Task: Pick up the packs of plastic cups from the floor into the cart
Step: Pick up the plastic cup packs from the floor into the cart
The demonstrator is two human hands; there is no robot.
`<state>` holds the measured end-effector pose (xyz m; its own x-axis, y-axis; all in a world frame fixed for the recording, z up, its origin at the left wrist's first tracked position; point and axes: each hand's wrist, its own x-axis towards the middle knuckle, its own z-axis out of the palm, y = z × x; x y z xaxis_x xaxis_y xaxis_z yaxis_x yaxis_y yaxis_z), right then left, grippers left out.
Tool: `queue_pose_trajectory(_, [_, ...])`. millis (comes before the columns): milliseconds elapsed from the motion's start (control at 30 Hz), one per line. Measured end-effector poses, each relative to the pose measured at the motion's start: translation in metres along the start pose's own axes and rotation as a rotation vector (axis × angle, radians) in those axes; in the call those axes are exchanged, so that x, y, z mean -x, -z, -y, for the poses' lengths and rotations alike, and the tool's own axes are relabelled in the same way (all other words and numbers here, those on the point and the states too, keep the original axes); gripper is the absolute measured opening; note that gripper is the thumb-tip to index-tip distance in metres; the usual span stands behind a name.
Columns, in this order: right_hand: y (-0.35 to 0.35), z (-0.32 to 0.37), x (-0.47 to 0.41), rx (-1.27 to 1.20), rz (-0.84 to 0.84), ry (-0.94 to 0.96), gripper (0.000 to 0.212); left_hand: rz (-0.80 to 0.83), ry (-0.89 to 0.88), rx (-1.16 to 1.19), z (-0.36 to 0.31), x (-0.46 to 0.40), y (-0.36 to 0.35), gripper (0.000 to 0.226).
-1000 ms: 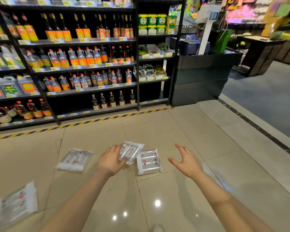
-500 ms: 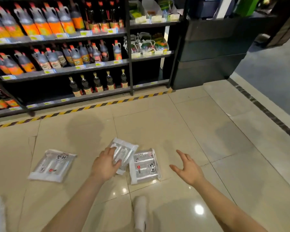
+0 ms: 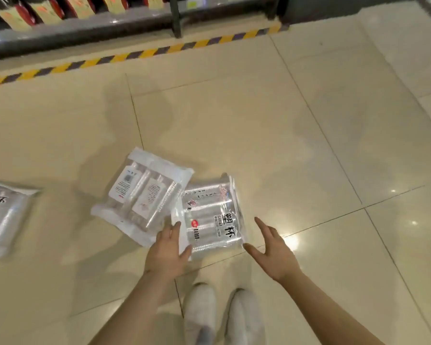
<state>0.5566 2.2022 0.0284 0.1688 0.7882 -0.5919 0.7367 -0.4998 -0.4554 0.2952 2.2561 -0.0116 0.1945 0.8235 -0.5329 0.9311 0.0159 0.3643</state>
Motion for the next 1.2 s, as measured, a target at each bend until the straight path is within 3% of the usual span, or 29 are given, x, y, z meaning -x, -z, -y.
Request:
queue_pose_trajectory(233, [-0.131,-0.081,-0.140,-0.095,0.076,-0.001,0.083,-0.040,0.109,0.114,0.067,-0.102,-0.142,0.105])
queue_pose_trajectory(300, [-0.148,-0.087,-0.159,-0.180,0.072,0.017,0.088,-0.088,0.086,0.268,0.073,-0.112,-0.158,0.112])
queue_pose_trajectory(400, [-0.152,-0.086,-0.166,-0.281,0.022,0.014,0.093,-0.126,0.070,0.319,0.059,-0.108,-0.155,0.112])
queue_pose_trajectory(600, [-0.077,-0.071,-0.096,-0.295,0.036,-0.118,0.093,0.099,0.132,0.300,-0.002,-0.051,-0.083,0.108])
queue_pose_trajectory(733, [0.013,-0.032,-0.016,-0.275,0.012,-0.145,0.092,0.122,0.119,0.257,-0.064,0.011,0.003,0.106])
queue_pose_trajectory(967, [0.165,0.086,0.088,-0.254,-0.010,-0.002,0.095,-0.011,0.111,0.303,-0.129,0.112,0.179,0.107])
queue_pose_trajectory(1200, [0.236,0.206,0.165,-0.106,0.064,0.290,0.093,-0.227,0.251,0.443,-0.132,0.234,0.286,0.109])
